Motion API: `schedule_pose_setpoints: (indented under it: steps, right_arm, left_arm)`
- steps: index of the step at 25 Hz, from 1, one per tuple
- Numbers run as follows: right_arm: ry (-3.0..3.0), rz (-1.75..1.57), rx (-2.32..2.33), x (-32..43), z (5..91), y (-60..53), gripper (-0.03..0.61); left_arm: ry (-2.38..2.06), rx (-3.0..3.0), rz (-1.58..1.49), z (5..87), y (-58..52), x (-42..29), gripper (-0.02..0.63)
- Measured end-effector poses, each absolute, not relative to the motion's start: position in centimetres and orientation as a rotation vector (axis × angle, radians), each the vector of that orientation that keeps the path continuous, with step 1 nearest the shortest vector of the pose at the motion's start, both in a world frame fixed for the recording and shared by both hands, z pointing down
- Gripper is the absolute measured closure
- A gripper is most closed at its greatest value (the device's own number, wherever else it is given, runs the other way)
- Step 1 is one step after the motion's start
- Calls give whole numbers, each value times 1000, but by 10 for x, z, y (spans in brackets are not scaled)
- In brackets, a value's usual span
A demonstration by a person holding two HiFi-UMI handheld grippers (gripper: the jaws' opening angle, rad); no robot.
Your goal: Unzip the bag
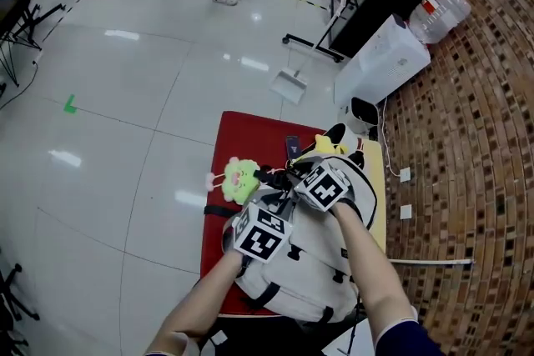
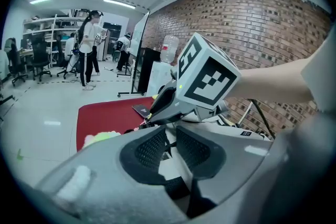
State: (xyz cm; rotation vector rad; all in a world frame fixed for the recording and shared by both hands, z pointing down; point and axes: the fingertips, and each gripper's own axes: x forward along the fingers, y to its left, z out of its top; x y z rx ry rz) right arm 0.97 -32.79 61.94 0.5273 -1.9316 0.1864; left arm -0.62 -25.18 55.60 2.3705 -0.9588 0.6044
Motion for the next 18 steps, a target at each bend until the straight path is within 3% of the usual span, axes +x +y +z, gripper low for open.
schedule_pose_setpoints:
  steps: [10,12,14,18]
  right_arm:
    - [-1785,263,468,15,657,-323,462]
    - [-1758,291,481,21,660,-325,484]
    - [-1787,288,486,21,655,-327,552]
    - [-1900,290,534,20,636,-330,555]
  left_arm:
    - [-973,2375,653,563,-250,-5,545]
    - [-973,2370,663,564,-251,-4,545]
    - [-971,2368,675,564,-251,-3,545]
    - [-974,2369,705,566,-250,-3,545]
